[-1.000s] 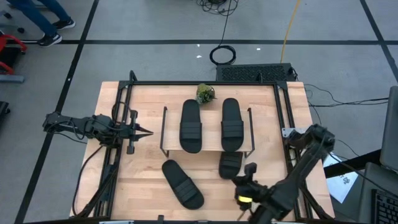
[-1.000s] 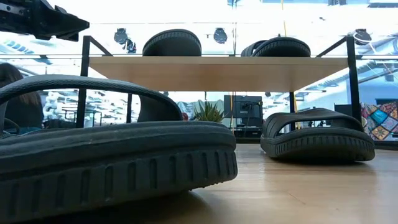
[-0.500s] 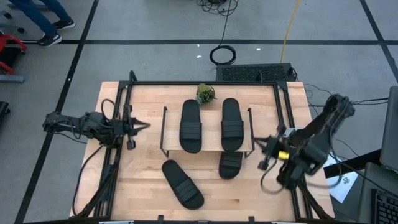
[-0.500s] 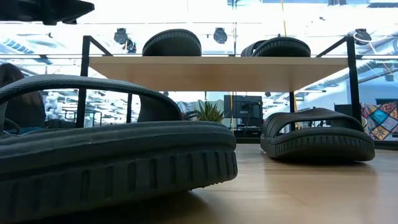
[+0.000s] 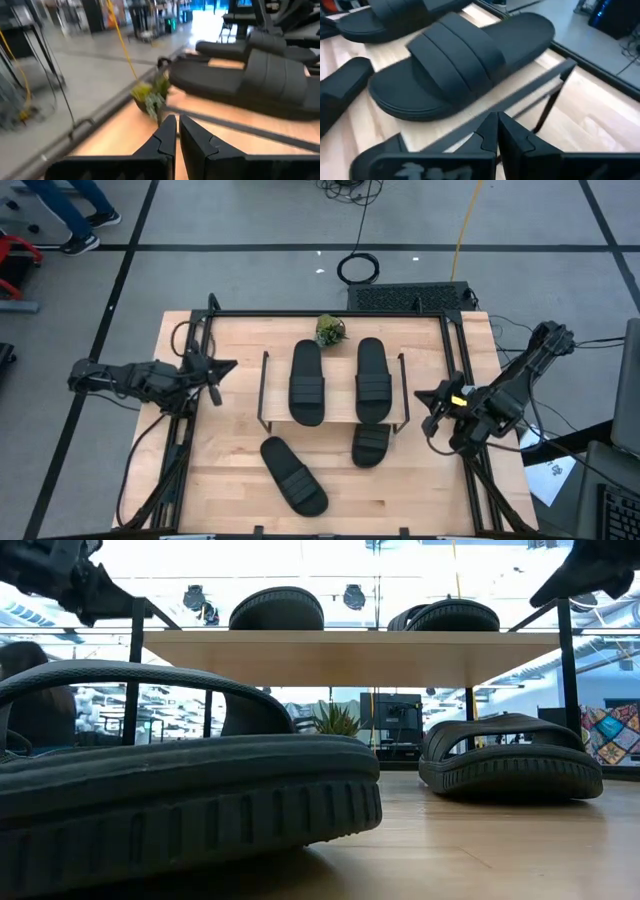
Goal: Pick and place slides into the shelf
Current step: Adjust the shelf
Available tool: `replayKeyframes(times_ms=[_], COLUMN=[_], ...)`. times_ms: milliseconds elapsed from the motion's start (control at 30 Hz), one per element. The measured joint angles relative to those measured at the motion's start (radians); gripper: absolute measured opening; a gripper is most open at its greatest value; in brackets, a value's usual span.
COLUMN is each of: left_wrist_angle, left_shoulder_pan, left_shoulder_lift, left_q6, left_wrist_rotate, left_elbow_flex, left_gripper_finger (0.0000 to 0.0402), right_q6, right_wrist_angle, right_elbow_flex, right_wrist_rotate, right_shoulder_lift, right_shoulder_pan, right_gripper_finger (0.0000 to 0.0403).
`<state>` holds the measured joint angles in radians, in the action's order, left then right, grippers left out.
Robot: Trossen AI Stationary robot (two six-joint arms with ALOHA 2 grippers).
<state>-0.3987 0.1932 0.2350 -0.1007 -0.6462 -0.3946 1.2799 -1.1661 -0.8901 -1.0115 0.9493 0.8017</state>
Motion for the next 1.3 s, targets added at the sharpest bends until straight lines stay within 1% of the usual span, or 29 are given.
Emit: replayKeyframes(times_ms=[133, 233, 333, 500, 633, 733, 900, 967, 1133, 1300], left_wrist_angle=[-0.040, -0.040, -0.040, -0.016, 0.002, 0.007, 0.047, 0.065, 0.091, 0.099], left_shoulder_pan=[0.000, 0.000, 0.000, 0.000, 0.001, 0.001, 0.001, 0.000, 0.000, 0.000], left_shoulder_lift=[0.057, 0.120, 0.188, 0.270, 0.300, 0.313, 0.324, 0.324, 0.324, 0.324], left_q6=[-0.119, -0.153, -0.185, -0.209, -0.209, -0.209, -0.187, -0.170, -0.142, -0.139], left_wrist_rotate=[0.014, 0.045, 0.054, 0.057, 0.083, 0.128, 0.184, 0.208, 0.249, 0.251], left_elbow_flex=[0.000, 0.000, 0.000, 0.000, 0.000, 0.000, 0.000, 0.001, 0.001, 0.001], left_gripper_finger=[0.0026, 0.0026, 0.0026, 0.0026, 0.0026, 0.0026, 0.0026, 0.0026, 0.0026, 0.0026], right_q6=[0.072, 0.111, 0.129, 0.122, 0.112, 0.105, 0.090, 0.071, -0.040, -0.135], right_wrist_angle=[-0.057, -0.100, -0.109, -0.094, -0.080, -0.048, 0.018, 0.044, 0.164, 0.226], right_elbow_flex=[0.010, 0.011, 0.011, 0.011, 0.016, 0.050, 0.113, 0.132, 0.166, 0.169], right_wrist_rotate=[0.029, 0.044, 0.065, 0.107, 0.148, 0.175, 0.172, 0.151, 0.142, 0.076], right_shoulder_lift=[-0.009, -0.008, -0.008, -0.002, 0.013, 0.019, 0.018, 0.017, 0.014, 0.014], right_shoulder_pan=[-0.003, -0.003, -0.003, -0.004, -0.004, -0.004, -0.005, -0.005, -0.005, -0.005], right_gripper_finger=[0.0000, 0.0000, 0.0000, 0.0000, 0.0000, 0.0000, 0.0000, 0.0000, 0.0000, 0.0000])
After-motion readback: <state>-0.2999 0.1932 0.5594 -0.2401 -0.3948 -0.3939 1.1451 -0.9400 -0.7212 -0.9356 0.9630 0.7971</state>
